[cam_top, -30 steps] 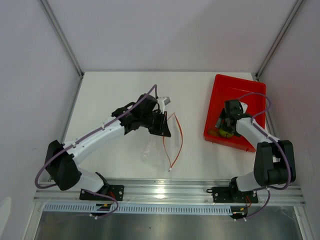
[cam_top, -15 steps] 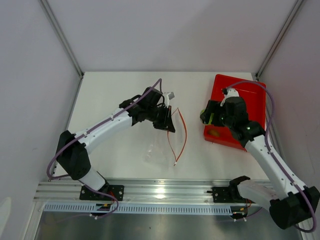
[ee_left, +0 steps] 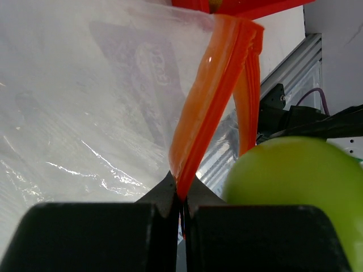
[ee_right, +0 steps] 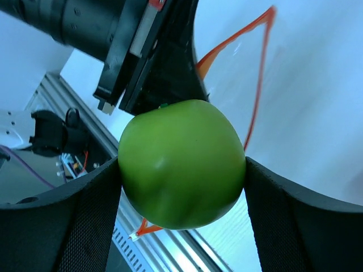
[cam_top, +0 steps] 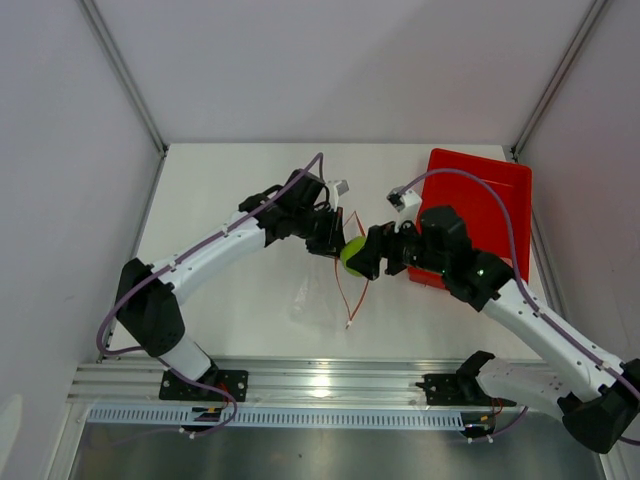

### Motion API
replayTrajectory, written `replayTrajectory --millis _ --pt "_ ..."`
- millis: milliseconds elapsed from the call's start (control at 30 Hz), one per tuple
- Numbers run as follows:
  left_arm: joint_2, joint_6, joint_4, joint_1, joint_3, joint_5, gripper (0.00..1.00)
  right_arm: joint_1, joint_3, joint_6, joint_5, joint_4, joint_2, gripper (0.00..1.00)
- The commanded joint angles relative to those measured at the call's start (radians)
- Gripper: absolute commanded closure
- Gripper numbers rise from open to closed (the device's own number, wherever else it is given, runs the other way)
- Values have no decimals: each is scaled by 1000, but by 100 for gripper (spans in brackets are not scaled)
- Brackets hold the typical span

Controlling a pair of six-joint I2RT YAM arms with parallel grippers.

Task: Place the food in the zip-top bag and seal the zipper
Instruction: Place the fake fruit in the zipper food storage bag.

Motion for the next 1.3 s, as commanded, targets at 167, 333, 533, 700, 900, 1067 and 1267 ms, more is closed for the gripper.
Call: replayTrajectory --millis 167,333,533,700,900,1067,1267 --pt "-44 -22 1 7 23 30 100 66 -57 22 58 51 54 100" --pt "-74 -24 2 7 3 29 99 86 -39 39 253 -32 90 100" --pt "-102 -39 30 7 -38 42 99 112 -42 48 329 -42 127 89" --pt "-110 -39 38 7 -49 41 99 118 -36 51 295 -22 147 45" --pt "-104 -36 41 7 -49 44 99 118 -16 44 273 -15 121 16" --pt "-98 -33 42 7 -50 44 99 92 17 36 272 -48 85 1" --pt "-104 -28 41 7 -52 38 99 63 49 25 298 -100 62 1"
